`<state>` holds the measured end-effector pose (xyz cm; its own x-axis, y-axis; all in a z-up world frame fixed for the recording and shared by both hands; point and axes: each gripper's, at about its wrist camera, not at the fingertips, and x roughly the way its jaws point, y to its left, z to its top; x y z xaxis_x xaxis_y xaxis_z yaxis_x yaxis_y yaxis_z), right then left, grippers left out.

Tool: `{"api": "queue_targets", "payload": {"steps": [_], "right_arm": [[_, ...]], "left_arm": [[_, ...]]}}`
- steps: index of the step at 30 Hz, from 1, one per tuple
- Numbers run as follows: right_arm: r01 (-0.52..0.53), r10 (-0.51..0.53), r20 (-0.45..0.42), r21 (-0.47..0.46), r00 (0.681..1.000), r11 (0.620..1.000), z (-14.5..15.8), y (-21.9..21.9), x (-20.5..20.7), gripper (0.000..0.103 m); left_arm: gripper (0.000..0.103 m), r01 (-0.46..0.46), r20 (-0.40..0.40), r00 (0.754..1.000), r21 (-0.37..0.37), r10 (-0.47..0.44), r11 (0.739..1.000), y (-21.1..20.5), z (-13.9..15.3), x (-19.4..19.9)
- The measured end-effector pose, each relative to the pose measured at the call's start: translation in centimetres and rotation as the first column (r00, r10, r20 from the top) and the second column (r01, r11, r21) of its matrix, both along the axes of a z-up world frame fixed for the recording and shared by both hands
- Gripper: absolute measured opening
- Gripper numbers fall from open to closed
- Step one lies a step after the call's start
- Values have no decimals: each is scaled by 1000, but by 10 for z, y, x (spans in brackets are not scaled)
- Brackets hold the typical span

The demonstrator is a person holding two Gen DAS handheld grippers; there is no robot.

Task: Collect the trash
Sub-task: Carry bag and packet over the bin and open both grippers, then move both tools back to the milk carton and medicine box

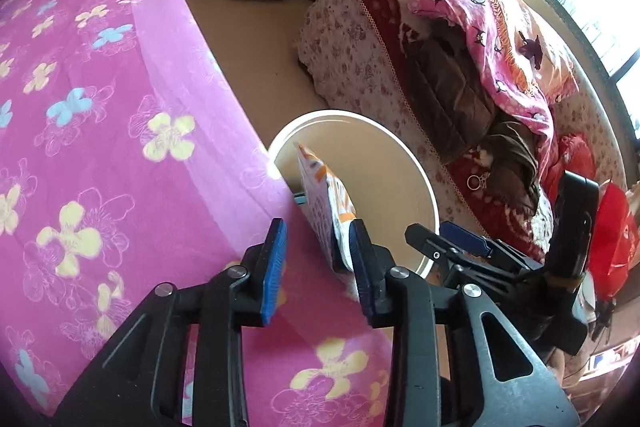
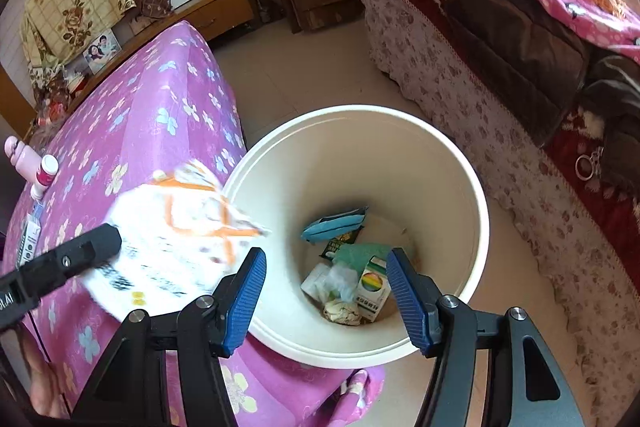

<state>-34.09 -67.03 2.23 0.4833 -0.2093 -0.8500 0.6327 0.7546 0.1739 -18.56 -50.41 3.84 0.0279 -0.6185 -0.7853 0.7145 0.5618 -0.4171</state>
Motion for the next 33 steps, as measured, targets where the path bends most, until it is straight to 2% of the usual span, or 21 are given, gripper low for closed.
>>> {"api": "queue_targets", "payload": {"steps": [11,20,33], "right_arm": [[-20,20,13,-10,1000,1000,7,15,5,60],[-50,50,14,-26,999,998,16,31,11,60],[-160,160,13,-21,987,987,18,81,44,63]], "left_arm": [[31,-59,21,998,17,59,998,27,3,10],[31,-84,94,992,40,80,996,43,10,9],[31,-206,200,962,75,188,976,104,14,31]]}}
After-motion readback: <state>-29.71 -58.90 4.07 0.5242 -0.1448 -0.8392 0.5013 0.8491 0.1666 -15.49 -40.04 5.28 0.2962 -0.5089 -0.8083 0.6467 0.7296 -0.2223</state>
